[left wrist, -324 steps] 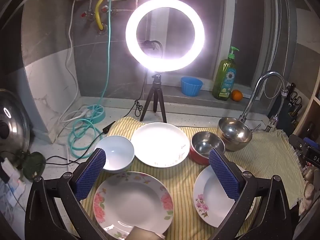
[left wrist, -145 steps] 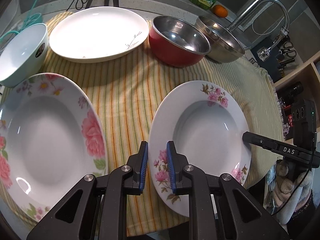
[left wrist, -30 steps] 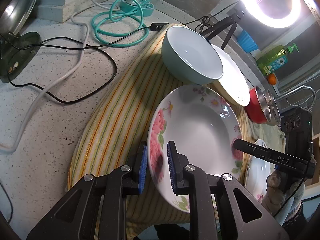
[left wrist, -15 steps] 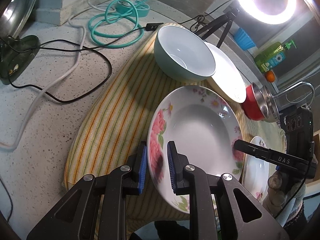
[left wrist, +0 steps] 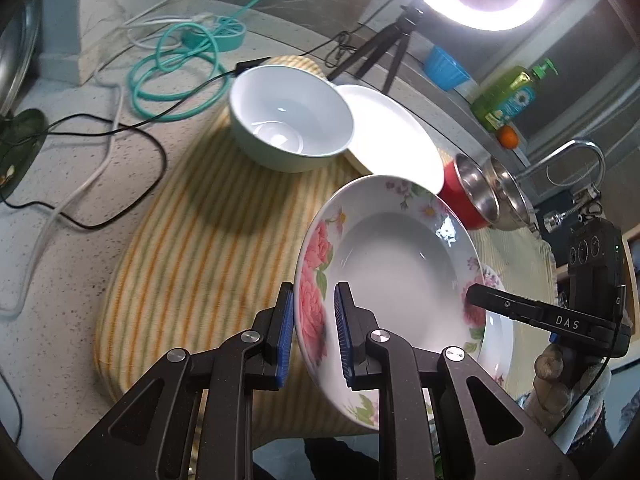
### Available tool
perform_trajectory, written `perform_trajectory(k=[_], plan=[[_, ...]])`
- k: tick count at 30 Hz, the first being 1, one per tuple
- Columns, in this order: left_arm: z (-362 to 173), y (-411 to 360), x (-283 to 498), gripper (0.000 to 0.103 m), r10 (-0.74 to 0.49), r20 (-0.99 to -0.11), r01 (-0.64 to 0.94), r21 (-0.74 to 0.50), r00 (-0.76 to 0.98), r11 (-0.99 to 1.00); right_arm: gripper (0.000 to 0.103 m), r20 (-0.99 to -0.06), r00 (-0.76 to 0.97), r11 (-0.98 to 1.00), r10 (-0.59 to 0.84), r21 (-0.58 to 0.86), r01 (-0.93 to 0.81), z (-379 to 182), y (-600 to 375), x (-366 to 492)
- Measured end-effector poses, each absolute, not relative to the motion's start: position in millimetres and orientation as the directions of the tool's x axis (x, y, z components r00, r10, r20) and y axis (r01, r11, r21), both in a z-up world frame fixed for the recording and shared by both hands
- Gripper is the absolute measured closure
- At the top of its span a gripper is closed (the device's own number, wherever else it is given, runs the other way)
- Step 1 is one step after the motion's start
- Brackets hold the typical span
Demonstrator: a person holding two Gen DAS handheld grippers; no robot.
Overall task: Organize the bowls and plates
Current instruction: 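Lift the pink-rose plate with the right gripper toward the pink-blossom plate, then lower the pink-rose plate onto the pink-blossom plate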
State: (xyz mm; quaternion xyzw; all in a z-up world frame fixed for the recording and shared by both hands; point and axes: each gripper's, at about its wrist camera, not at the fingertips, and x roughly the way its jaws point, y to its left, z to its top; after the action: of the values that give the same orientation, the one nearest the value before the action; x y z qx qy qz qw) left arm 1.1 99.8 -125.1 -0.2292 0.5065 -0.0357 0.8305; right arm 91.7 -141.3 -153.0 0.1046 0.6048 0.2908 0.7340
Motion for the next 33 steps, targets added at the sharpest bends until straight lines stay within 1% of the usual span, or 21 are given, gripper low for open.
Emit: perform_trajectory(k=[8, 19, 27, 33], plan=[[-120.8, 61.8, 6.5, 0.085, -0.346, -0.819, -0.087, -0.429, 0.457, 0.899, 0.093, -0.832, 0.137, 0.833, 0.537, 0.498, -0.241, -147.8, -184.4, 75.6], [-125.8, -2.3, 19.2, 0.085, -0.420, -0.826, 0.050, -0.435, 0.376, 0.899, 0.093, -0.851, 0.182, 0.870, 0.492, 0.476, -0.124, -149.2, -257.5, 61.0], [-132.2, -37.4, 20.4, 0.085, -0.445, -0.834, 0.111, -0.434, 0.325, 0.894, 0.092, -0.865, 0.199, 0.886, 0.461, 0.462, -0.044, -157.7, -295.3, 51.7], [-136.5, -50.1, 22.1, 0.085, -0.441, -0.844, 0.133, -0.421, 0.304, 0.897, 0.092, -0.872, 0.200, 0.892, 0.446, 0.452, -0.020, -162.7, -307.2, 47.9]])
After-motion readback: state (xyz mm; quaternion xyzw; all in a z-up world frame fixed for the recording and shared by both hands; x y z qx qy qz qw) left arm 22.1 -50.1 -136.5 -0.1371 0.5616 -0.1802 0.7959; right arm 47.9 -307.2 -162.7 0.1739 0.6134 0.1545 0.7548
